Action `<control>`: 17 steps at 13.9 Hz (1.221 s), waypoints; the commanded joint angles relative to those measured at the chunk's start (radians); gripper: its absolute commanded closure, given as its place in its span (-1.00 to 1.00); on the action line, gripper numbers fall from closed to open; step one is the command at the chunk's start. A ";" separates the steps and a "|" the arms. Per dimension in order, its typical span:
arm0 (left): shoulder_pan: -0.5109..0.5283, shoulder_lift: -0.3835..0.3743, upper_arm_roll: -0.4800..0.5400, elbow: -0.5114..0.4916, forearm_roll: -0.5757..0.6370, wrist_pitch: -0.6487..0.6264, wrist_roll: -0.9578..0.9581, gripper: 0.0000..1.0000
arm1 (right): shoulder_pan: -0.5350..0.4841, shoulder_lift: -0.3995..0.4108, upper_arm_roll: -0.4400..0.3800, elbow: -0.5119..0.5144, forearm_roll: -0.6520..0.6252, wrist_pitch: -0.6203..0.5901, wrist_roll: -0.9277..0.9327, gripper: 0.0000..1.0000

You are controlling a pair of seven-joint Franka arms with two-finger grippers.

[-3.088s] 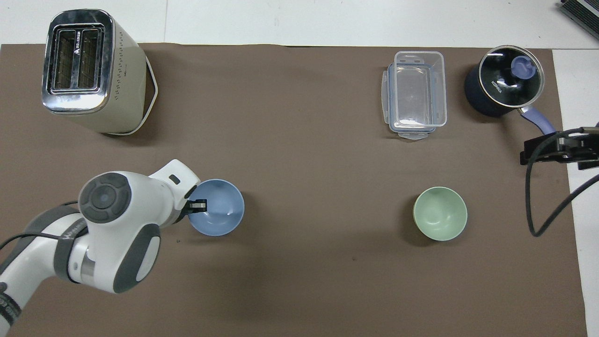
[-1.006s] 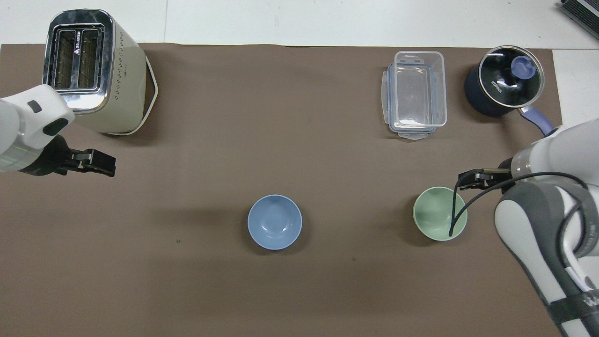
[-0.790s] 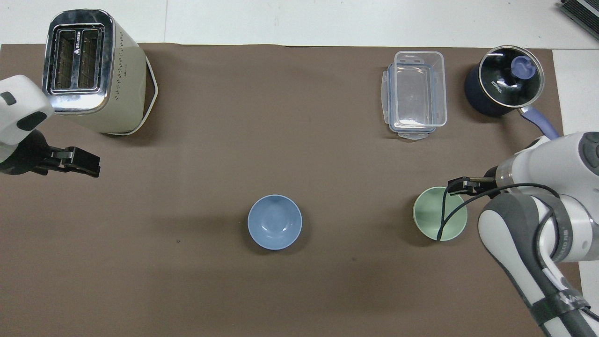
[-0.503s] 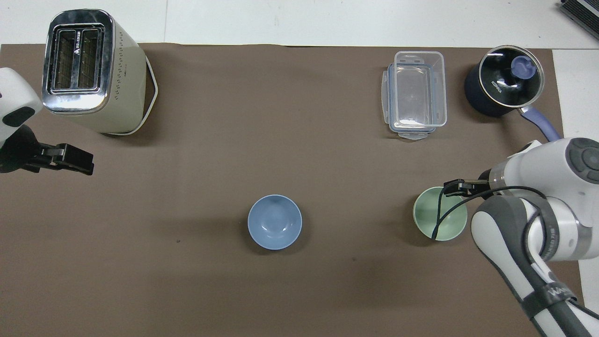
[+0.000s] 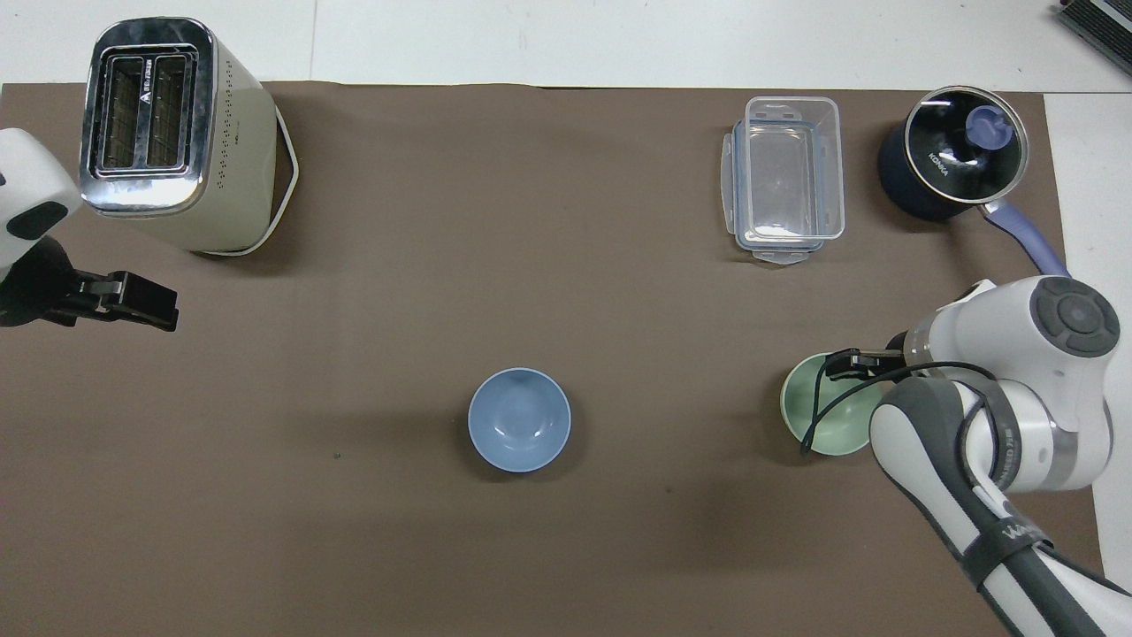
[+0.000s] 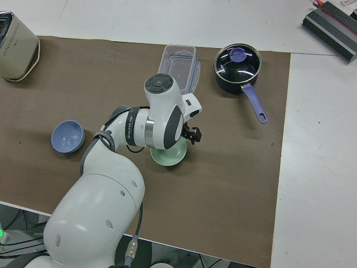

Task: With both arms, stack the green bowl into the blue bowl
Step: 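Grasp the rim of the green bowl with the right gripper and lift, then carry the green bowl over the blue bowl with the right gripper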

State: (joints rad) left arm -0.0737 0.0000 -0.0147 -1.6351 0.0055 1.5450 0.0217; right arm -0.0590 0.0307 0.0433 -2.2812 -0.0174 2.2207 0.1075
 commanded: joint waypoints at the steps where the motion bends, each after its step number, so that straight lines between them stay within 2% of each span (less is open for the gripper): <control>1: 0.003 0.003 -0.005 0.014 0.018 -0.017 -0.003 -1.00 | -0.030 -0.011 0.004 -0.035 0.008 0.022 -0.003 -0.97; 7: 0.003 0.003 -0.005 0.012 0.018 -0.017 -0.002 -1.00 | -0.033 -0.029 0.004 -0.066 0.008 0.008 -0.058 0.04; 8: 0.003 0.003 -0.005 0.012 0.018 -0.017 -0.002 -1.00 | -0.033 -0.029 0.004 -0.066 0.008 0.007 -0.064 0.25; 10: 0.003 0.003 -0.005 0.012 0.018 -0.017 -0.003 -1.00 | -0.027 -0.028 0.006 -0.060 0.008 0.005 -0.065 0.86; 11: 0.003 0.003 -0.005 0.012 0.018 -0.017 -0.002 -1.00 | -0.024 -0.029 0.006 -0.055 0.008 0.004 -0.063 1.00; 15: 0.003 0.003 -0.005 0.012 0.018 -0.017 -0.002 -1.00 | -0.018 -0.070 0.020 -0.024 0.010 -0.004 -0.065 1.00; 17: 0.003 0.003 -0.005 0.012 0.018 -0.017 -0.002 -1.00 | 0.033 -0.098 0.027 -0.003 0.010 -0.012 -0.065 1.00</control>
State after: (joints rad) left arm -0.0737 0.0000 -0.0148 -1.6350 0.0055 1.5450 0.0217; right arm -0.0593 -0.0311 0.0592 -2.2970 -0.0151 2.2195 0.0633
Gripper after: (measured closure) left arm 0.000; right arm 0.947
